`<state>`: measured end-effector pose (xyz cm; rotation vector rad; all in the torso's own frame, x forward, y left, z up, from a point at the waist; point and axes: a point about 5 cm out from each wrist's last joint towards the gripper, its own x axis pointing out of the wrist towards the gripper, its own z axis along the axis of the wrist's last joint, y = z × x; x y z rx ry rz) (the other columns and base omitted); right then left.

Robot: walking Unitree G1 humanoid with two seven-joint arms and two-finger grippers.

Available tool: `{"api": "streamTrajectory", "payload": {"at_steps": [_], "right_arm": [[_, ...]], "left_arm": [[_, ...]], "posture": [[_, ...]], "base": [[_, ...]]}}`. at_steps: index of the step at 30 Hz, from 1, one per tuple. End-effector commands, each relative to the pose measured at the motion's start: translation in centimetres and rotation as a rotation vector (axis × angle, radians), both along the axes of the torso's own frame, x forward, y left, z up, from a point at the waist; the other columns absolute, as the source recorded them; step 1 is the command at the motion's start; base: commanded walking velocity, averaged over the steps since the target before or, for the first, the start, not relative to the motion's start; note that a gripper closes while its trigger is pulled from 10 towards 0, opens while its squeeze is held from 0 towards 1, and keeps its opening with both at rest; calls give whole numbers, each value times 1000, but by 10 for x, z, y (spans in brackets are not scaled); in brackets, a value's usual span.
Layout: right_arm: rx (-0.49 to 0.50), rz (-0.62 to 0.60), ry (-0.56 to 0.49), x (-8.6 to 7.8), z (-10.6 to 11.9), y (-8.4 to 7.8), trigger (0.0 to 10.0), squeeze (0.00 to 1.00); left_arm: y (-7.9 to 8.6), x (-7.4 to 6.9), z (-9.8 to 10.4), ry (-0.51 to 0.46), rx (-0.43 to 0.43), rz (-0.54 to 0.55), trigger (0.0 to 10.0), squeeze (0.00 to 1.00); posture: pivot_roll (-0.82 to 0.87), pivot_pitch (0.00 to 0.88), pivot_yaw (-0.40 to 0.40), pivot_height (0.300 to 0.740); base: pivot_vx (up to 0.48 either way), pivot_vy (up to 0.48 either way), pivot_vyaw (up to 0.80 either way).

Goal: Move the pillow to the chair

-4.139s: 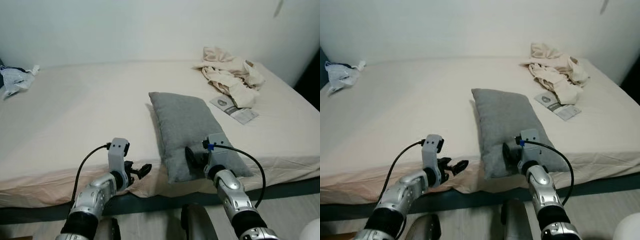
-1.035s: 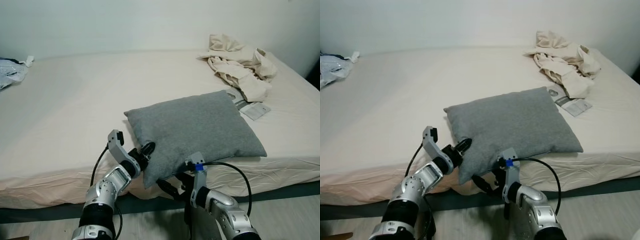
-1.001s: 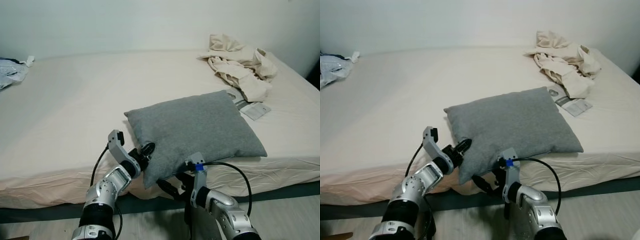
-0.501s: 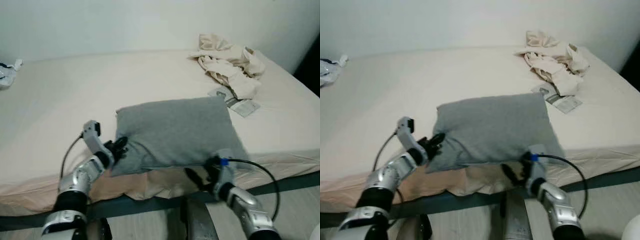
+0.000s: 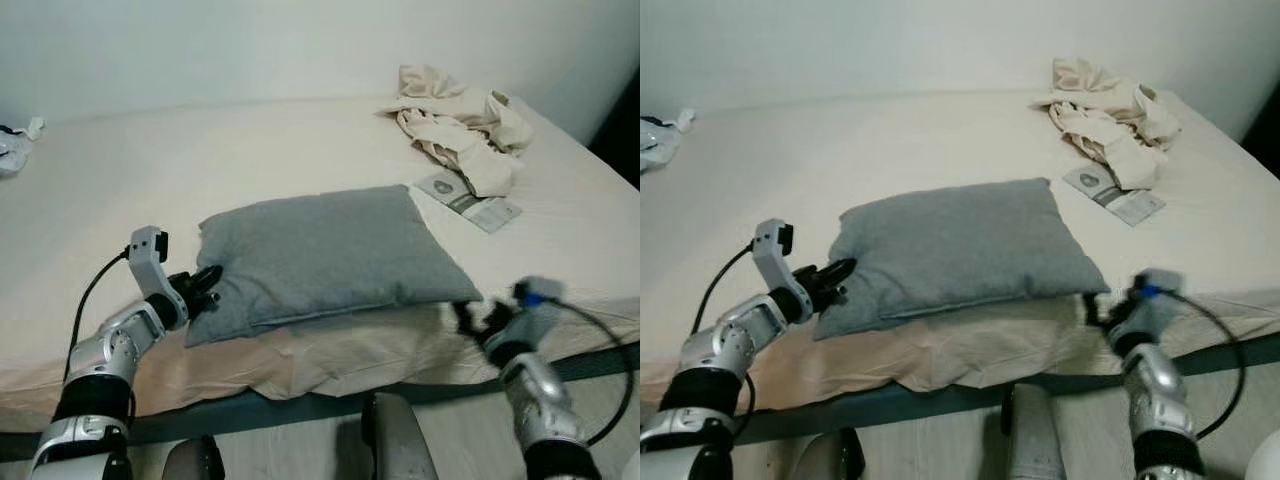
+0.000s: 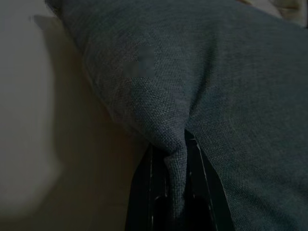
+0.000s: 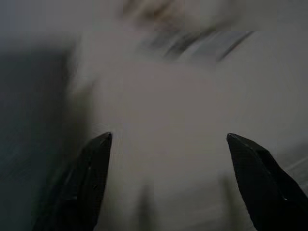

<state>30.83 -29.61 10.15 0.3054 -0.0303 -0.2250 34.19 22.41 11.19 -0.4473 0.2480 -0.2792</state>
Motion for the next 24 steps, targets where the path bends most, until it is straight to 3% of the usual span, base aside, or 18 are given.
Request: {"api": "streamTrajectory", "payload": {"at_steps": [1, 5, 11, 12, 13, 16, 19, 20, 24], "right_arm": [[46, -150, -50, -7, 7, -26, 10000, 0], [42, -144, 15, -5, 7, -39, 10000, 0], [144, 6, 119, 5, -6, -25, 10000, 0], [195, 190, 216, 12, -19, 1, 10000, 0], [203, 244, 250, 13, -24, 9, 10000, 0], [185, 299, 274, 14, -28, 19, 10000, 0], [171, 467, 337, 19, -39, 55, 10000, 4], [171, 467, 337, 19, -39, 55, 10000, 4], [171, 552, 389, 22, -48, 82, 10000, 0]], "left_arm": [[20, -4, 0, -3, 43, 64, 0, 0], [8, -6, -3, -9, 44, -11, 0, 0], [-12, -7, -10, 16, 22, -59, 0, 0], [-26, -7, -12, 15, 2, -95, 0, 0], [-29, -7, -12, 14, -3, -105, 0, 0], [-33, -7, -12, 12, -8, -113, 0, 0], [-45, -8, -13, 10, -19, -148, 0, 0], [-45, -8, -13, 10, -19, -148, 0, 0], [-53, -10, -14, 9, -27, -167, 0, 0]], "posture": [[-41, 136, 12, 543], [-43, 136, 13, 543], [-41, 135, 17, 543], [-38, 131, 18, 543], [-38, 131, 18, 543], [-36, 129, 17, 543], [-34, 126, 17, 543], [-34, 126, 17, 543], [-30, 122, 14, 543]], "base": [[0, 0, 0], [0, 0, 0], [0, 0, 0], [0, 0, 0], [0, 0, 0], [0, 0, 0], [0, 0, 0], [0, 0, 0], [0, 0, 0]]}}
